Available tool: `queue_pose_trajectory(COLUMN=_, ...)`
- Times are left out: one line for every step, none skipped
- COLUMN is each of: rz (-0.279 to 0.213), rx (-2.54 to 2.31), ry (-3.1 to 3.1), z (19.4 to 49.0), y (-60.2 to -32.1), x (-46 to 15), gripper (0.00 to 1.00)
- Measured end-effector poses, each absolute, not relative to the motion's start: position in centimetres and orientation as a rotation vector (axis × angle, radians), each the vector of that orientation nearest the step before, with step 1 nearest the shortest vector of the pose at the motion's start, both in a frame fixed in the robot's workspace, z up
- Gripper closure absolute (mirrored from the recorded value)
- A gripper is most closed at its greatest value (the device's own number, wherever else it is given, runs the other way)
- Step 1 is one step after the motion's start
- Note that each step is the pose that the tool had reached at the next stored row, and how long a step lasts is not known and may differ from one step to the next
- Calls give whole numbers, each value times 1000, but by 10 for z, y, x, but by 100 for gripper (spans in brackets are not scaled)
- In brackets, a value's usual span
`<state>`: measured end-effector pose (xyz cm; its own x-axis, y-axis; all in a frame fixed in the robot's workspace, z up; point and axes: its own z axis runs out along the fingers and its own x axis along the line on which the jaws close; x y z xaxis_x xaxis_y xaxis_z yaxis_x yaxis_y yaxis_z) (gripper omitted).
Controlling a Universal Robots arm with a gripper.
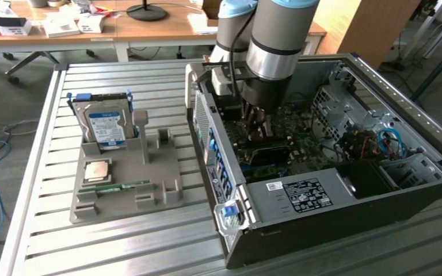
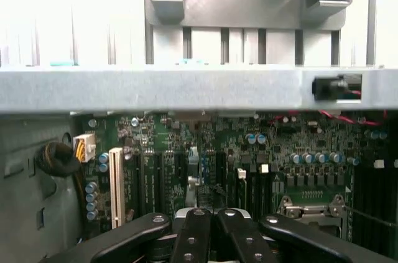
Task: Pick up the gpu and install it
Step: 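Press down on the gpu until it lock into place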
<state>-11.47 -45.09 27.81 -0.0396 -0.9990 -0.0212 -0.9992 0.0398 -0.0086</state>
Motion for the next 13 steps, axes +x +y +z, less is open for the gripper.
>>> queue_pose_trajectory(rz=13, rx=-2162, ry=2250, z=278, y=-451, x=-117, gripper=89)
queue_pose_trajectory(rz=13, rx=-2162, ry=2250, z=278, y=-451, x=-118, gripper=89)
queue_pose_trajectory(rz=13, rx=-2162, ry=2250, z=278, y=-451, x=-118, gripper=89)
queue_pose_trajectory(rz=13, rx=-2162, ry=2250, z=278, y=-451, x=-118, gripper=89)
queue_pose_trajectory(rz=13, rx=-2162, ry=2249, z=278, y=-451, x=-118, gripper=89)
queue_pose_trajectory(rz=13, rx=-2162, ry=2250, z=278, y=-451, x=-118, gripper=89)
queue_pose_trajectory(rz=13, rx=-2162, ry=2250, z=278, y=-451, x=-118, gripper=89)
queue_pose_trajectory(rz=13, rx=-2162, ry=2250, z=278, y=-451, x=-118, gripper=89)
queue_pose_trajectory(rz=13, rx=-2163, ry=2250, z=278, y=-451, x=-118, gripper=89)
queue_pose_trajectory(rz=15, rx=-2163, ry=2251, z=279, y=-451, x=-117, gripper=89)
queue_pose_trajectory(rz=18, rx=-2165, ry=2252, z=279, y=-451, x=-117, gripper=89)
queue_pose_trajectory(rz=22, rx=-2166, ry=2254, z=279, y=-451, x=-116, gripper=89)
queue_pose_trajectory(rz=26, rx=-2168, ry=2256, z=279, y=-451, x=-115, gripper=89)
